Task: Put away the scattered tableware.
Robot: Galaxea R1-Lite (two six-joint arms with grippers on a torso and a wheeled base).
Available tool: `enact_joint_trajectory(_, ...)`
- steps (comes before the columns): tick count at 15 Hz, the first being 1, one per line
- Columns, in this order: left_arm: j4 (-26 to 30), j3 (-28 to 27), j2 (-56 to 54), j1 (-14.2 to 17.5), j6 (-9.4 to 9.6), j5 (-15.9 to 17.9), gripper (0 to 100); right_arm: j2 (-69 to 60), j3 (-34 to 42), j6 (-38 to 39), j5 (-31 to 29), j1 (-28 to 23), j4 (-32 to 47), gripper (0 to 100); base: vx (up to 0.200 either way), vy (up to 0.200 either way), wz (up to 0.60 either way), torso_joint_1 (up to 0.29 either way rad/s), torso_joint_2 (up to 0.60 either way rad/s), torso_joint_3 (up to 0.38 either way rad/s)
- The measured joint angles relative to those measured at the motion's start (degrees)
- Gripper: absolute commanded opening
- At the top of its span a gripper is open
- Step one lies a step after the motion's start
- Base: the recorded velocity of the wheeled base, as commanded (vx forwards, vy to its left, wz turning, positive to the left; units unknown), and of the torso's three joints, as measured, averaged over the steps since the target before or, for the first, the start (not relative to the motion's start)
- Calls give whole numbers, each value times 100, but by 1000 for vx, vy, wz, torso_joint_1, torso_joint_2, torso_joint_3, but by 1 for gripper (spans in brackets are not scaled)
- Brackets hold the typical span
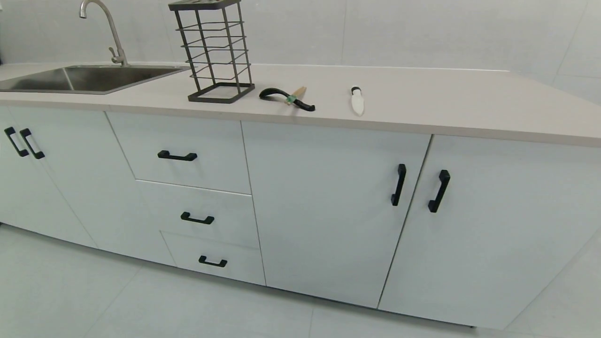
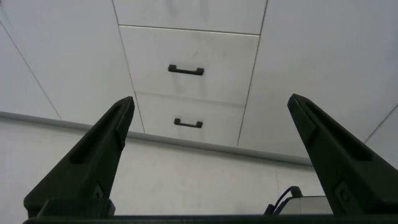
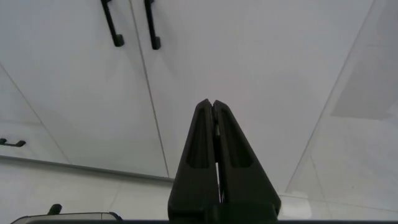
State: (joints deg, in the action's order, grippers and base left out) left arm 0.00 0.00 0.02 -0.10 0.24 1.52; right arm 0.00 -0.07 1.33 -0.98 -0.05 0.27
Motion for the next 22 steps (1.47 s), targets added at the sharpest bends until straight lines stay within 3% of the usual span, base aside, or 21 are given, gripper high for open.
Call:
enact_joint_trajectory(13, 0, 0, 0, 0, 0, -2, 100, 0, -2, 6, 0, -5, 0, 0, 15, 200, 0, 2, 4, 2)
enact_joint_trajectory(18, 0, 0, 0, -4, 2, -7, 100, 0, -2, 6, 2, -5, -5, 0, 80, 0, 0, 2, 0, 1)
enact_joint_trajectory(22, 0, 0, 0, 0, 2, -2, 100, 0, -2, 4, -2, -6, 0, 0, 200, 0, 0, -1, 4, 5)
